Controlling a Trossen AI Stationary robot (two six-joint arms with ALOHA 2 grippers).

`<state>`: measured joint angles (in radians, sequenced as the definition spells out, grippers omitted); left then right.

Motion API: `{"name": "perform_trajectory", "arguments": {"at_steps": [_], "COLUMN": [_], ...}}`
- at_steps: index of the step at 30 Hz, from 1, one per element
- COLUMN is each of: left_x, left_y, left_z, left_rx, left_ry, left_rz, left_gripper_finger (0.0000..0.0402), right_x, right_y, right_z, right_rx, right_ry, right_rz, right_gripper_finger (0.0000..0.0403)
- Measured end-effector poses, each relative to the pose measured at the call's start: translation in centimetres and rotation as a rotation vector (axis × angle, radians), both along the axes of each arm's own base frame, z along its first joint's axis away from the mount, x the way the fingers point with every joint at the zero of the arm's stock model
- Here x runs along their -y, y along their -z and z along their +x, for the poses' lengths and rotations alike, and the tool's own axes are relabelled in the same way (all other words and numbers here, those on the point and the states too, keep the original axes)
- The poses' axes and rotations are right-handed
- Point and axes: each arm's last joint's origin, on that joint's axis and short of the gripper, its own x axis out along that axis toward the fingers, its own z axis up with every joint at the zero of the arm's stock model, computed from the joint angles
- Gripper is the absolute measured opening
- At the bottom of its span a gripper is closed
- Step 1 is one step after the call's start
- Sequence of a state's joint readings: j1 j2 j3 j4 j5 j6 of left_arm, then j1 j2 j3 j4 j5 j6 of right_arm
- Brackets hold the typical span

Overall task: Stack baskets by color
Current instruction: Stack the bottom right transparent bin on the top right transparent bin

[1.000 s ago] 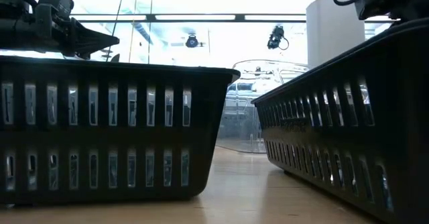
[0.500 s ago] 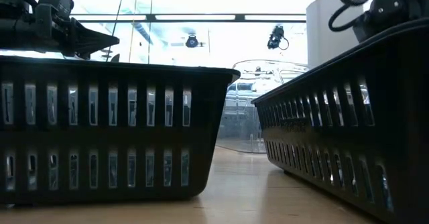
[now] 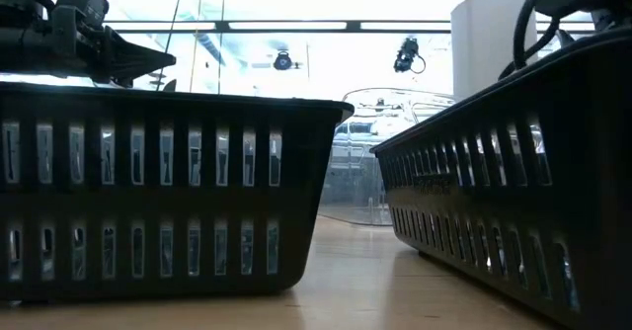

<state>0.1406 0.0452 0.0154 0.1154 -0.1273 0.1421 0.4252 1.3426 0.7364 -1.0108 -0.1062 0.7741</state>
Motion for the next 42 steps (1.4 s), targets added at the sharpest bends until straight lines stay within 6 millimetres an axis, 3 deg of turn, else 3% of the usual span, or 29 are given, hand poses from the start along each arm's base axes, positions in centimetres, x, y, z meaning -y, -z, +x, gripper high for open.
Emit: {"name": "perform_trajectory", "arguments": {"at_steps": [4, 11, 14, 22, 30, 37, 42], "left_x": [0.0, 0.0, 0.0, 0.0, 0.0, 0.0, 0.0], "left_y": [0.0, 0.0, 0.0, 0.0, 0.0, 0.0, 0.0], "left_z": [0.0, 0.0, 0.0, 0.0, 0.0, 0.0, 0.0], "left_rx": [0.0, 0.0, 0.0, 0.0, 0.0, 0.0, 0.0], "left_ry": [0.0, 0.0, 0.0, -0.001, 0.0, 0.0, 0.0], "left_rz": [0.0, 0.0, 0.0, 0.0, 0.0, 0.0, 0.0], "left_gripper_finger": [0.0007, 0.0007, 0.0007, 0.0007, 0.0007, 0.0007, 0.0007], "right_x": [0.0, 0.0, 0.1, 1.1, 3.6, 5.4, 7.7], "right_y": [0.0, -0.1, -1.0, -5.6, -11.0, -17.1, -20.2], "right_z": [0.0, -0.1, -0.3, -1.2, -2.1, -1.7, -0.6], "right_rx": [-0.001, 0.0, -0.011, 0.075, 0.101, 0.262, 0.331], "right_ry": [-0.023, -0.064, -0.095, -0.212, -0.182, -0.257, -0.299], "right_rz": [0.007, 0.02, 0.016, -0.036, -0.16, -0.26, -0.304], "right_gripper_finger": [0.0011, 0.0007, 0.0007, 0.0003, 0.0002, 0.0002, 0.0002]}}
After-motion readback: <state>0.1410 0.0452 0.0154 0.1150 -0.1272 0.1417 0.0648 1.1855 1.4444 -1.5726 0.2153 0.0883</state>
